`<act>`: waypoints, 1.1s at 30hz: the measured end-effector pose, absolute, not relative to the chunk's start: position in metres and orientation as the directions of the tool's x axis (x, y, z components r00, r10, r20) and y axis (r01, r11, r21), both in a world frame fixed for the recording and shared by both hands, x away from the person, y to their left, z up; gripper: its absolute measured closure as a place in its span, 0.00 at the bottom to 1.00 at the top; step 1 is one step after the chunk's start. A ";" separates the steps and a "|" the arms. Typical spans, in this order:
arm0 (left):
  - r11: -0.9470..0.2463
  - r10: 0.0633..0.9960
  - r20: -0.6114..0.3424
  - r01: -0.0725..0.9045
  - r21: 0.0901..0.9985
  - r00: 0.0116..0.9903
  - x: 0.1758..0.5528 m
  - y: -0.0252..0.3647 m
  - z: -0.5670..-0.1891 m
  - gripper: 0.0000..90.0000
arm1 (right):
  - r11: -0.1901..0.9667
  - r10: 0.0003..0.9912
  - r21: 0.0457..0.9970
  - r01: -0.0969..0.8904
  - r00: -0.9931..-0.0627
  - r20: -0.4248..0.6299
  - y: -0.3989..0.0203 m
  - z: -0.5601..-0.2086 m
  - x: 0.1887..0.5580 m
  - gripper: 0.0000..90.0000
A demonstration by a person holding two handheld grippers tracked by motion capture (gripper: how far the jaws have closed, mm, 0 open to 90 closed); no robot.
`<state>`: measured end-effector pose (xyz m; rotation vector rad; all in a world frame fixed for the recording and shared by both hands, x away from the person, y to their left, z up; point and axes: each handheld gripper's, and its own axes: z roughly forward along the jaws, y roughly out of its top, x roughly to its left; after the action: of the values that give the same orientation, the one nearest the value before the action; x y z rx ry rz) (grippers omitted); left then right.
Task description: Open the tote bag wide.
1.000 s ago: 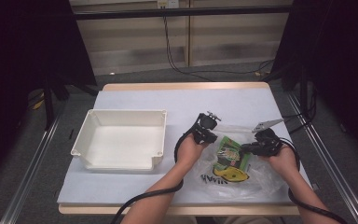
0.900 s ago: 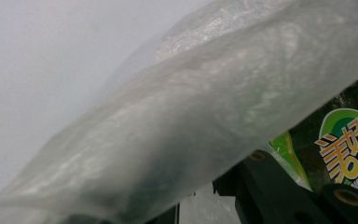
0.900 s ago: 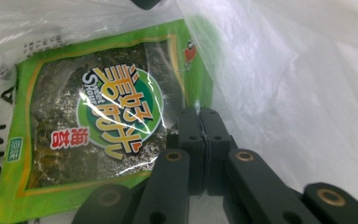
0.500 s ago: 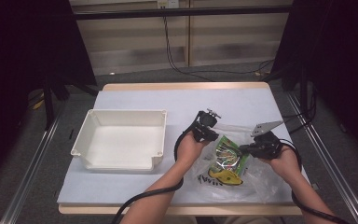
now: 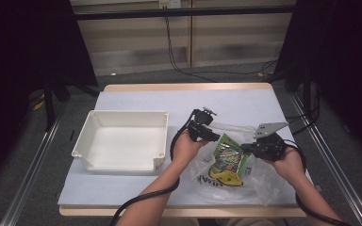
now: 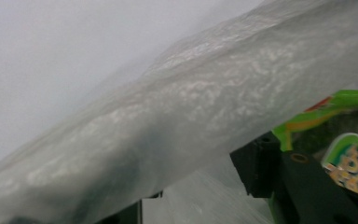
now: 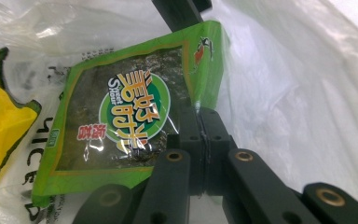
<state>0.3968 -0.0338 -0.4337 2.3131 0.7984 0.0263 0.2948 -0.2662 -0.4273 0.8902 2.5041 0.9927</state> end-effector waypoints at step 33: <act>-0.632 0.452 -0.291 0.533 0.562 0.843 0.386 -0.054 -0.432 0.95 | 0.548 0.663 0.692 0.470 -0.748 -0.017 -0.265 -0.439 0.300 0.86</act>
<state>0.3864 -0.0536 -0.4317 2.3572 0.7144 -0.1601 0.2995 -0.2648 -0.4391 0.9422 2.5098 1.0000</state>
